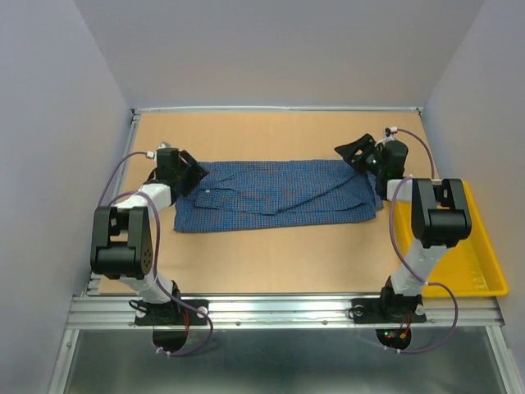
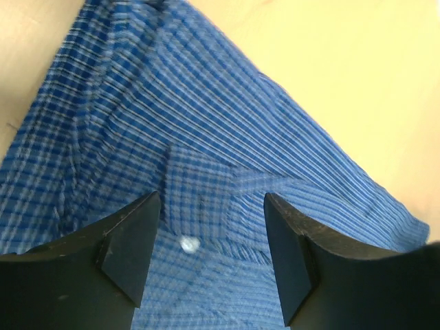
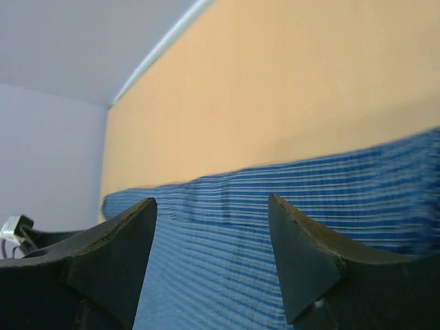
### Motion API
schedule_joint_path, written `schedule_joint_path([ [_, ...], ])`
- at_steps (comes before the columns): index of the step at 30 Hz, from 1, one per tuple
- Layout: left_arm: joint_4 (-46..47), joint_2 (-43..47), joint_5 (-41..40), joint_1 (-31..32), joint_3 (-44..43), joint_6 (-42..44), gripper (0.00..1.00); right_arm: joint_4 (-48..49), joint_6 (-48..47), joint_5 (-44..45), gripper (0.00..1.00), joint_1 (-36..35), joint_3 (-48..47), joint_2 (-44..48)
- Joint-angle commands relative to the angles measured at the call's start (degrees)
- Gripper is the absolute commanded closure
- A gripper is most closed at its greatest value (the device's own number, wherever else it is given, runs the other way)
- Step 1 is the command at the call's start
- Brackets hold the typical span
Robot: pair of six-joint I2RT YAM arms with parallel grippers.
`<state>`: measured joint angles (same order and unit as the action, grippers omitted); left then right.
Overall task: Fold and stack the long sleeve shirts
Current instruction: Fold the shirt
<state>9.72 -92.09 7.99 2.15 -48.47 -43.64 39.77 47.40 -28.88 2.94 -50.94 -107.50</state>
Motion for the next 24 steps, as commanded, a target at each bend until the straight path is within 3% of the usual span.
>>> schedule_joint_path([
  [1,-2.3,9.6,-0.5,2.5,-0.3,3.3,0.25,0.0,0.7,-3.3,0.29,-6.9,-1.2,8.6],
  [7,-2.5,10.5,-0.8,6.0,-3.9,5.1,0.25,0.6,3.6,-3.5,0.28,-22.3,-2.9,8.4],
  [12,0.0,-1.3,2.2,7.0,-10.2,5.6,0.25,4.6,3.2,-0.3,0.28,-32.0,-3.9,0.2],
  [17,1.0,-9.8,2.9,7.1,-12.4,4.0,0.29,18.0,8.4,-0.1,0.29,-33.0,1.8,-8.2],
  [24,1.5,-13.5,0.6,6.8,-10.4,2.9,0.3,22.2,5.3,0.7,0.29,-32.6,12.0,-10.7],
])
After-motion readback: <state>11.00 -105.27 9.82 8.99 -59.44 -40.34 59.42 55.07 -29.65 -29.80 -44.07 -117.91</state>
